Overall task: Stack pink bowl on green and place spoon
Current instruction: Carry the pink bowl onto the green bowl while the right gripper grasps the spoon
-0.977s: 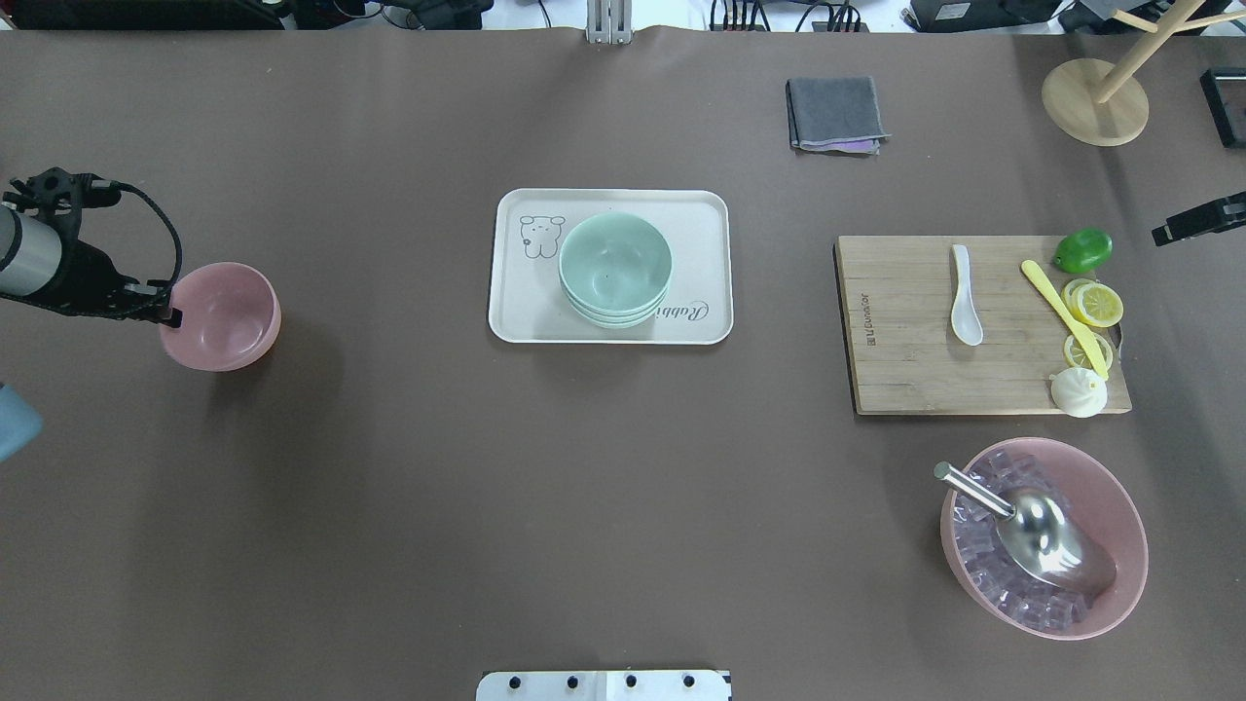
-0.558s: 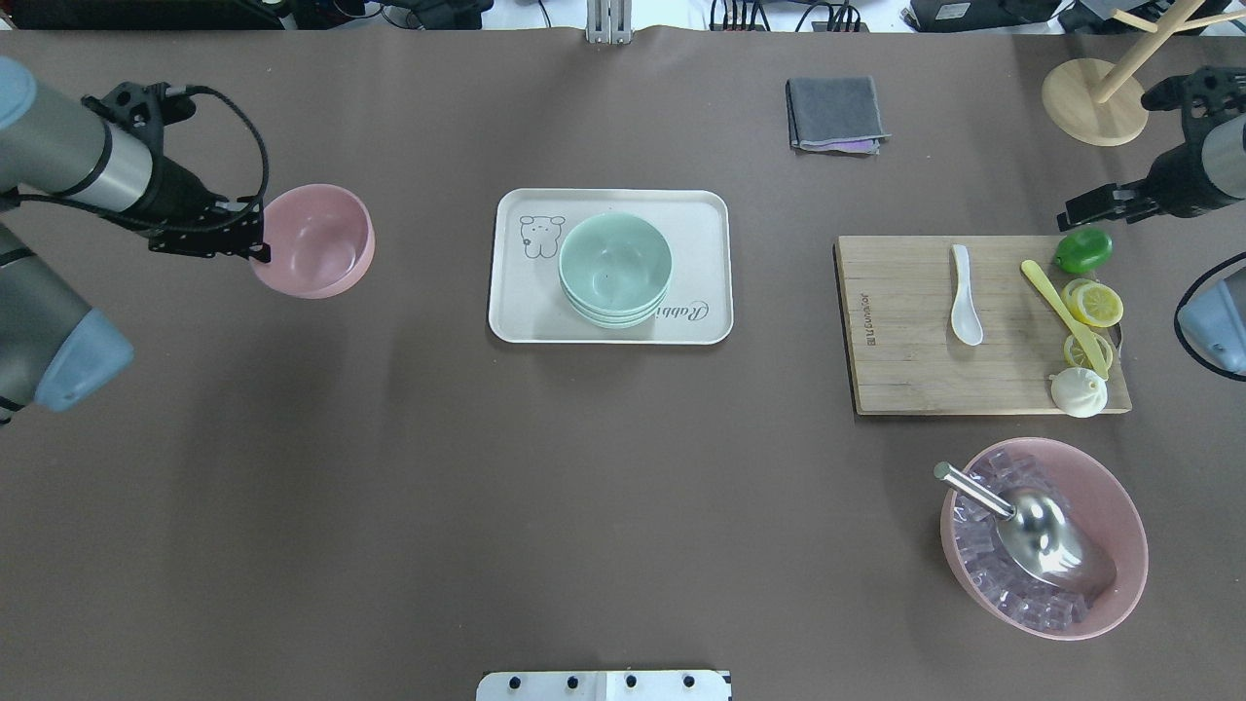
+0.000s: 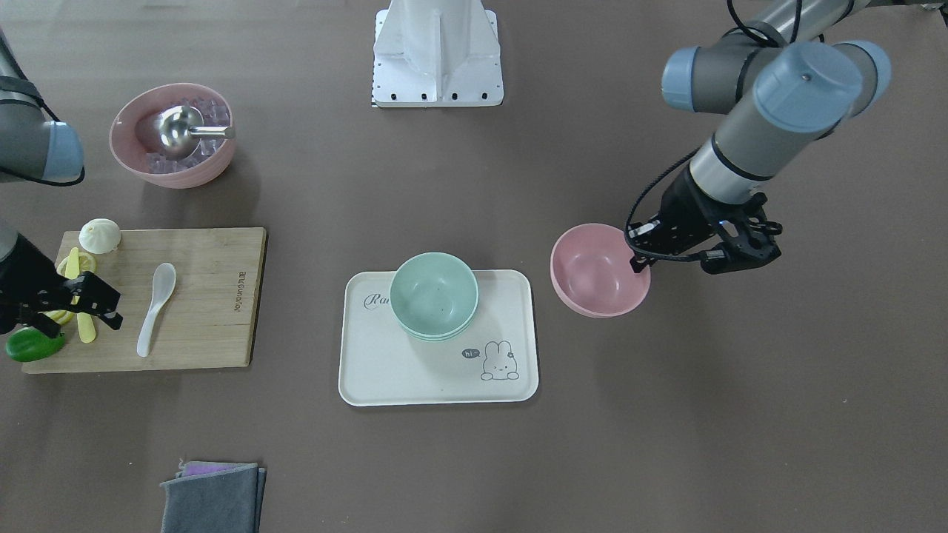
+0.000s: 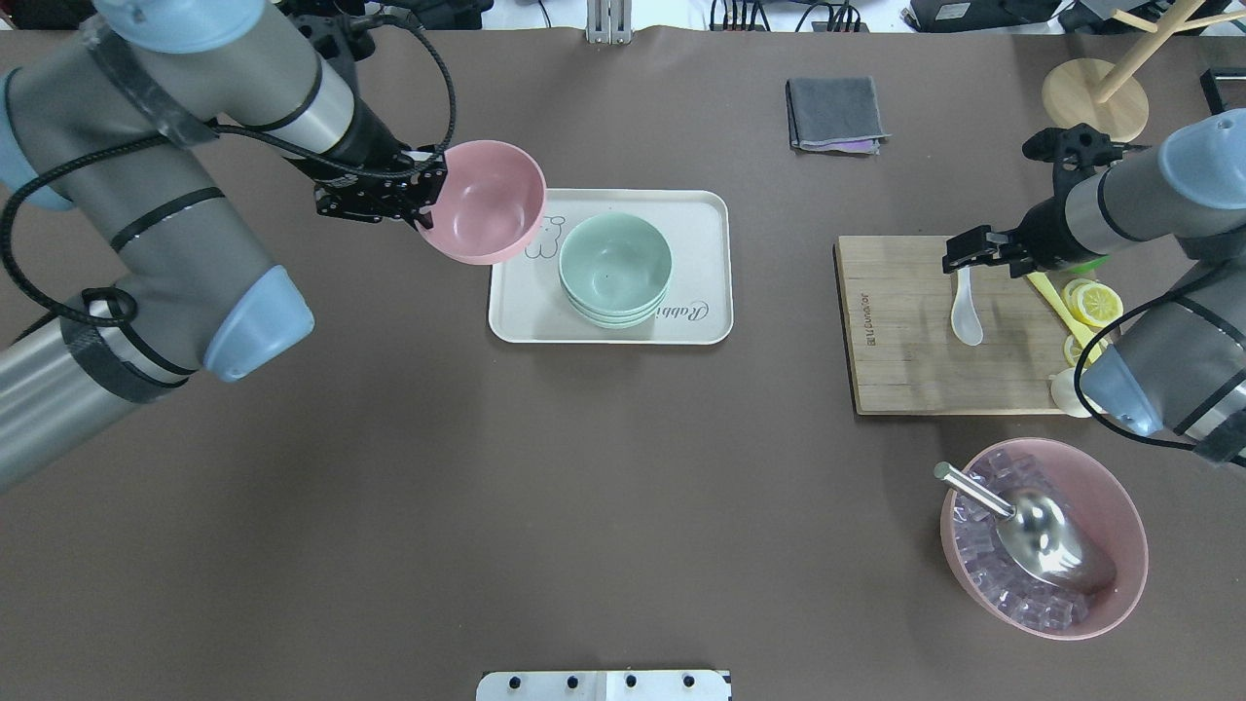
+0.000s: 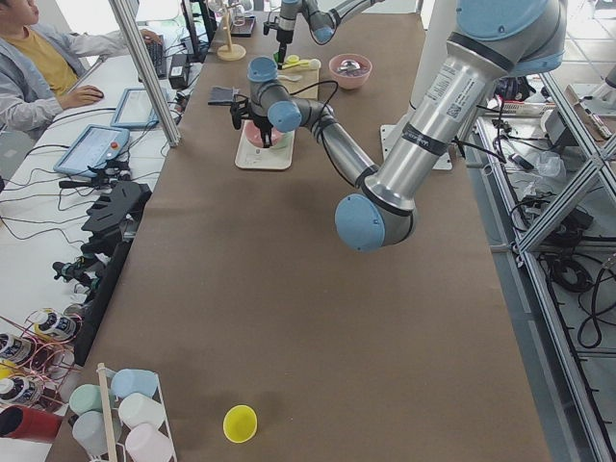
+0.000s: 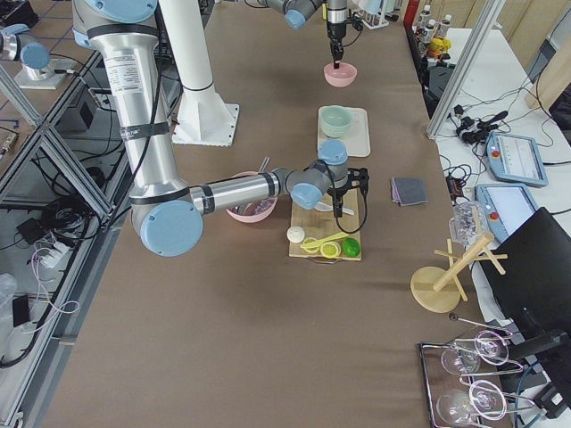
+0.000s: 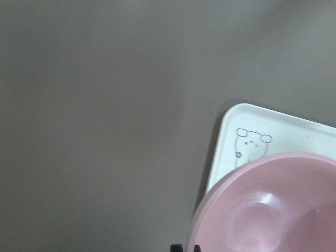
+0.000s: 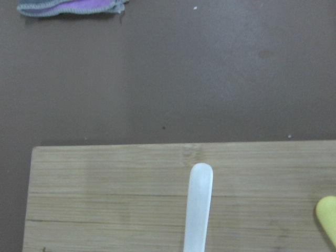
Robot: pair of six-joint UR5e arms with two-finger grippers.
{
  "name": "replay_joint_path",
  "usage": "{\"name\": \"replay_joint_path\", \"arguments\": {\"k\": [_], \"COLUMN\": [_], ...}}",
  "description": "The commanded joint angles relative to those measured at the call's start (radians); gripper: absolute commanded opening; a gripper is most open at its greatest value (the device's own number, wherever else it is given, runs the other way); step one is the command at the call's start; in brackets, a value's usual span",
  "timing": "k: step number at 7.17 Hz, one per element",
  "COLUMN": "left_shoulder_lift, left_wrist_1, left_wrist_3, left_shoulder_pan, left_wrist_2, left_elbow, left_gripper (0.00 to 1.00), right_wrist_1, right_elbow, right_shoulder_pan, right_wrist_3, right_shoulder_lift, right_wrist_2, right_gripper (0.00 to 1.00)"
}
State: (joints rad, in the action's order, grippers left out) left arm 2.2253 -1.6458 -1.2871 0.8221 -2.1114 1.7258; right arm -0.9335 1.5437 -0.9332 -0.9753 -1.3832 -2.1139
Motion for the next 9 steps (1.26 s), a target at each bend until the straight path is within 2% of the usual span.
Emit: {"name": "replay_joint_path", "arguments": {"k": [1, 2, 4, 5, 6, 7, 9], "left_shoulder_lift": [0.066, 0.1, 0.122, 0.152, 0.187, 0.191, 0.214], "left_wrist_1": [0.011, 0.004, 0.001, -0.003, -0.005, -0.006, -0.014], "left_wrist_3": [-0.028, -0.046, -0.049, -0.051, -0.049, -0.046, -0.046], "left_shoulder_pan": [-0.05, -0.053, -0.069, -0.089, -0.099, -0.11, -0.11], "left_wrist_2": [0.057, 0.056, 0.056, 0.056, 0.056, 0.056, 0.057], "left_elbow": [-0.026, -0.064, -0.089, -0.136, -0.19, -0.207, -0.241], "left_gripper": [0.0, 0.0, 0.0, 0.0, 0.0, 0.0, 0.0], "right_wrist_1": [-0.004, -0.004, -0.004, -0.004, -0.004, -0.004, -0.002], "right_elbow": [-0.02, -0.022, -0.013, -0.014, -0.014, -0.013, -0.011], "right_shoulder_pan": [0.034, 0.034, 0.031, 0.031, 0.031, 0.033, 0.031], "right_wrist_3": [-0.02, -0.02, -0.02, -0.02, -0.02, -0.022, -0.02], "right_shoulder_lift": [-0.004, -0.005, -0.017, -0.017, -0.017, -0.016, -0.014], "right_wrist_2": [0.002, 0.002, 0.002, 0.002, 0.002, 0.002, 0.0], "right_gripper": [0.86, 0.74, 0.43, 0.32, 0.23, 0.23, 0.13]}}
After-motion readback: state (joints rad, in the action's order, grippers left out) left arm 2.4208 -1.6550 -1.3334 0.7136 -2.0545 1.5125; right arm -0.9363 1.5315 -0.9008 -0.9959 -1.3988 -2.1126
